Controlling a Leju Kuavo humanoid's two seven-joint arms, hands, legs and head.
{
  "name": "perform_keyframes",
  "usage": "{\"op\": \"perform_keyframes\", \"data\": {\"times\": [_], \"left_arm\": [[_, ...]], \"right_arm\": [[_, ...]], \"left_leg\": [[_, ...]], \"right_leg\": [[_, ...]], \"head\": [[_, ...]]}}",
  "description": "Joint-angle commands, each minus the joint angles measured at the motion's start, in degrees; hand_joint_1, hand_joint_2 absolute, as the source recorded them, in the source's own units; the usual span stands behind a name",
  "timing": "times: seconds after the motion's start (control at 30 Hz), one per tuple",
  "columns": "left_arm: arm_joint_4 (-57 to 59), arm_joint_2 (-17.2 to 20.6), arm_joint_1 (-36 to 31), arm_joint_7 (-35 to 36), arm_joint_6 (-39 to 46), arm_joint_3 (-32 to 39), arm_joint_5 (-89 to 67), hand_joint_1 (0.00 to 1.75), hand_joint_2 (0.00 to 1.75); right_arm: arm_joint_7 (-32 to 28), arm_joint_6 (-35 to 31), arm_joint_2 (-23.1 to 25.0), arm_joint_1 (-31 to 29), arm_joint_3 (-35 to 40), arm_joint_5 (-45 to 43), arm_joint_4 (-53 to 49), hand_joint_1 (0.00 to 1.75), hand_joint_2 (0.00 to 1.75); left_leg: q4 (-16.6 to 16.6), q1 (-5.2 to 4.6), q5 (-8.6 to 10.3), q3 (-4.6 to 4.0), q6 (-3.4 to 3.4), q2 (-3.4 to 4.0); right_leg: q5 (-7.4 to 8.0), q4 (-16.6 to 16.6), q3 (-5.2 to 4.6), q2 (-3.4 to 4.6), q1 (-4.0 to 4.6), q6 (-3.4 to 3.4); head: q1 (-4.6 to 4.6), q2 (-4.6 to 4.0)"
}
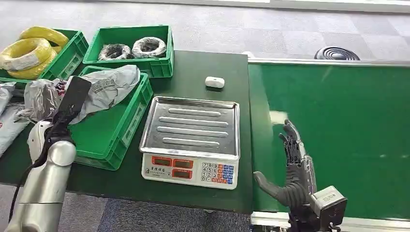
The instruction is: Moved the parcel from conveyor to table for the left to box.
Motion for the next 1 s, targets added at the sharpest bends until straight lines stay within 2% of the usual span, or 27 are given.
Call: {"op": "perform_keyframes", "data": {"times": [0.03,0.27,0.47,0.57,0.7,0.77,0.83,0.9,1.0], "left_arm": [[10.9,-0.9,-2.7,-1.8,-2.1,1.8,4.0,0.0,1.75],[5.0,-1.7,-0.9,-1.8,5.2,3.1,5.2,0.0,1.75],[4.7,-1.3,-1.0,-1.8,5.1,3.2,5.1,0.0,1.75],[-0.5,-2.4,0.1,-6.9,9.3,4.5,11.6,0.0,1.75],[-13.5,-1.0,3.8,-12.0,11.2,4.2,21.4,0.0,1.75],[-23.8,0.0,9.1,-18.2,9.7,4.5,30.8,0.0,1.75],[-36.5,0.8,19.7,-24.6,5.5,5.1,40.5,0.0,1.75],[-45.5,-0.4,32.2,-29.8,2.0,6.3,44.4,0.0,1.75],[-47.3,-1.4,38.0,-33.2,0.2,6.7,45.3,0.0,1.75]], "right_arm": [[0.7,-0.4,-0.2,0.2,-0.5,-0.2,0.9,0.0,1.75],[1.3,-0.3,-0.1,0.8,-0.2,0.3,0.8,0.0,1.75],[1.3,-0.4,-0.2,0.9,-0.2,0.3,0.9,0.0,1.75],[1.4,-0.5,-0.5,1.1,0.1,0.2,1.0,0.0,1.75],[1.3,-1.1,-1.2,2.4,0.1,0.1,1.0,0.0,1.75],[1.5,-2.2,-1.2,4.4,-0.8,-0.2,0.1,0.0,1.75],[1.6,-3.0,-2.5,8.1,-1.2,-0.4,-0.7,0.0,1.75],[0.9,-3.9,-3.7,12.1,-1.5,-1.2,-1.3,0.0,1.75],[0.8,-4.9,-4.7,13.5,-0.9,-2.0,-1.2,0.0,1.75]], "left_leg": [[0.0,-0.02,0.03,0.04,0.04,-0.06],[-0.1,0.0,0.07,0.02,0.05,-0.06],[0.0,0.0,0.02,-0.02,0.03,-0.03],[-0.1,0.0,0.07,0.03,0.08,0.0],[0.0,0.03,-0.01,-0.06,0.07,0.03],[0.0,0.02,-0.03,-0.05,0.04,0.08],[-0.1,0.0,-0.06,0.0,0.04,0.16],[-0.3,-0.04,-0.12,0.31,0.1,0.43],[-0.4,-0.09,-0.27,0.38,0.02,0.47]], "right_leg": [[-0.01,0.0,0.07,-0.13,0.0,-0.06],[0.04,-0.1,0.07,-0.17,0.04,-0.14],[0.02,0.0,0.02,-0.08,0.02,-0.08],[0.07,-0.2,0.07,-0.1,0.04,-0.13],[0.02,-0.1,0.01,-0.06,0.06,-0.11],[0.0,0.0,-0.02,0.03,0.04,-0.07],[0.0,-0.1,0.01,0.1,0.03,-0.08],[0.01,-0.3,0.22,0.27,0.01,-0.19],[-0.12,-0.3,0.26,0.38,-0.06,-0.14]], "head": [[0.0,0.0],[0.02,0.0],[0.0,0.0],[0.0,0.0],[0.02,0.0],[0.02,0.0],[0.02,0.0],[0.02,0.0],[0.0,0.0]]}}
